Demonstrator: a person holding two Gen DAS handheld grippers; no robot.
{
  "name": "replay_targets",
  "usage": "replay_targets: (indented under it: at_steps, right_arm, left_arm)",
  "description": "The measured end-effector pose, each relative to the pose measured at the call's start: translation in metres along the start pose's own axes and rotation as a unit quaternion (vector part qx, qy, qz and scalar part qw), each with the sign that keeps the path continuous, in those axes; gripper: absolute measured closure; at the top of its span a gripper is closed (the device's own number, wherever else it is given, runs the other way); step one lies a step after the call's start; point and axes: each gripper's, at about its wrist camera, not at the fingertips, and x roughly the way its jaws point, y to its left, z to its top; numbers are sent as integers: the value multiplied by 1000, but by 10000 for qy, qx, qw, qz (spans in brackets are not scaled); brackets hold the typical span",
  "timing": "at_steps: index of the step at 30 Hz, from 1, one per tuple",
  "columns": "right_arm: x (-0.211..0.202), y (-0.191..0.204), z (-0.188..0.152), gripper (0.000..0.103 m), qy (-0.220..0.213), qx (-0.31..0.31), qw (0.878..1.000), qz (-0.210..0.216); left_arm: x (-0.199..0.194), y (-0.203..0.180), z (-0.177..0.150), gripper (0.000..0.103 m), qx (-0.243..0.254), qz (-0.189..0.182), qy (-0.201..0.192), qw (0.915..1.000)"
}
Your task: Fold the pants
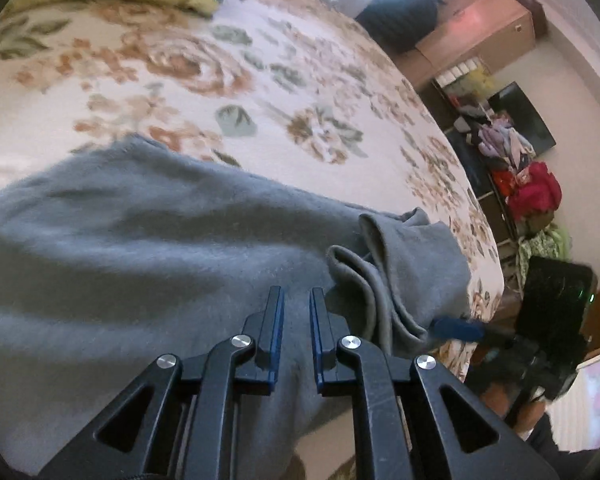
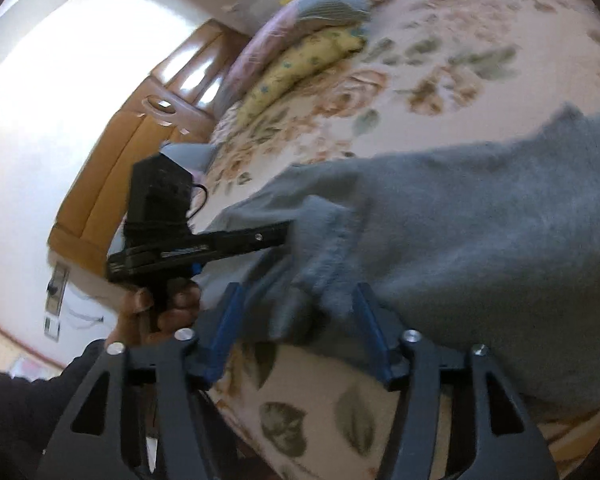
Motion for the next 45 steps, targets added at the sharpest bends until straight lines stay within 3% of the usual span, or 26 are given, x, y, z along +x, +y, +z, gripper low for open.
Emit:
replay_targets:
  at_steps: [5, 8, 13, 17, 19, 21, 23, 25, 36, 40, 45]
  right_arm:
    - [-24, 9, 39, 44, -240, -439, 9967, -634]
    - [-15, 1, 72, 44, -67, -607, 9937, -945]
    - [23, -15, 96, 44, 583, -780, 9869, -1286]
    - [44, -23, 93, 44, 1076, -945, 9780, -1519]
    - [53, -25, 87, 44, 1235, -1085, 9716, -1700]
    - [59, -25, 80, 51, 1325, -1250, 9691, -1665]
    - [59, -23, 75, 83, 1324, -1356, 9667, -1718]
    - [54, -20, 73, 95, 1217, -1369, 9679, -1718]
    - [10, 29, 80, 99, 423, -1336, 9850, -1009]
    - [26, 37, 74, 99, 549, -1391, 9844, -924]
    - [66, 17, 60, 99, 856, -1163, 9830, -1131]
  left_arm:
    - [-20, -42, -3, 89, 212, -75, -340, 9992]
    - [-10, -71, -9, 79, 368, -154, -240, 9989]
    - [34, -88, -18, 77, 442, 775, 205, 9958]
    - [55, -76, -22, 74, 165, 1106, 378, 9930]
    - [59, -69, -22, 74, -8, 1053, 403, 9936]
    - [62, -63, -22, 75, -111, 995, 380, 9942]
    - [62, -59, -23, 78, -106, 943, 342, 9949]
    - [60, -57, -24, 94, -55, 904, 302, 9954]
    - [0, -76, -42, 97, -61, 442, -195, 9988]
    - [2, -68, -47, 97, -206, 462, -158, 9986]
    - [22, -40, -55, 97, -588, 477, 128, 9970]
